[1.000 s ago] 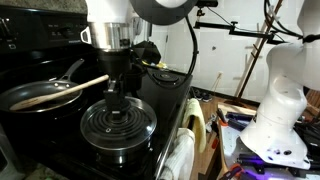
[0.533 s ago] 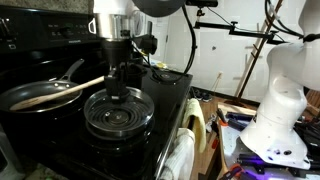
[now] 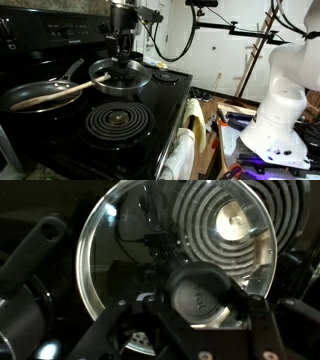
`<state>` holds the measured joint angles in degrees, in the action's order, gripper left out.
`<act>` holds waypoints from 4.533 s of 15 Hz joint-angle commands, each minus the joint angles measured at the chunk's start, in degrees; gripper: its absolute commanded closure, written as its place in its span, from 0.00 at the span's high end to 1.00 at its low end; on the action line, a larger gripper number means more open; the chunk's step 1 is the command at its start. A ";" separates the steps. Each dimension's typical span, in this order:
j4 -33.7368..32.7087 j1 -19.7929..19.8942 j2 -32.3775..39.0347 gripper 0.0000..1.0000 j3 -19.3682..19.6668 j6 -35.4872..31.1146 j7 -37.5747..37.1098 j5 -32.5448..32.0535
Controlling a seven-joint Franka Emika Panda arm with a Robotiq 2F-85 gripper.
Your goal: Place the lid on the pot
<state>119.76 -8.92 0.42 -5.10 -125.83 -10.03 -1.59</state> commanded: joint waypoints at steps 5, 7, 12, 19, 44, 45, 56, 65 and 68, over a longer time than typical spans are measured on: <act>-7.84 4.80 -1.22 0.34 2.76 5.10 -8.50 -6.55; -10.68 6.00 -0.20 0.34 3.87 6.56 -10.49 -7.58; -17.18 8.20 2.83 0.34 6.34 8.94 -13.22 -8.31; -14.55 7.86 1.95 0.34 6.67 7.36 -11.03 -7.45; -27.01 12.94 14.91 0.34 12.78 5.46 -13.59 1.60; -27.03 13.19 15.22 0.34 12.64 5.49 -13.34 2.55; -32.69 15.73 20.33 0.34 13.73 5.69 -12.49 7.11; -38.58 17.46 25.67 0.34 13.85 6.57 -10.86 8.48; -40.69 18.02 27.23 0.34 13.60 6.95 -10.50 8.69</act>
<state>83.22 7.86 25.88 9.09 -120.21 -22.67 5.29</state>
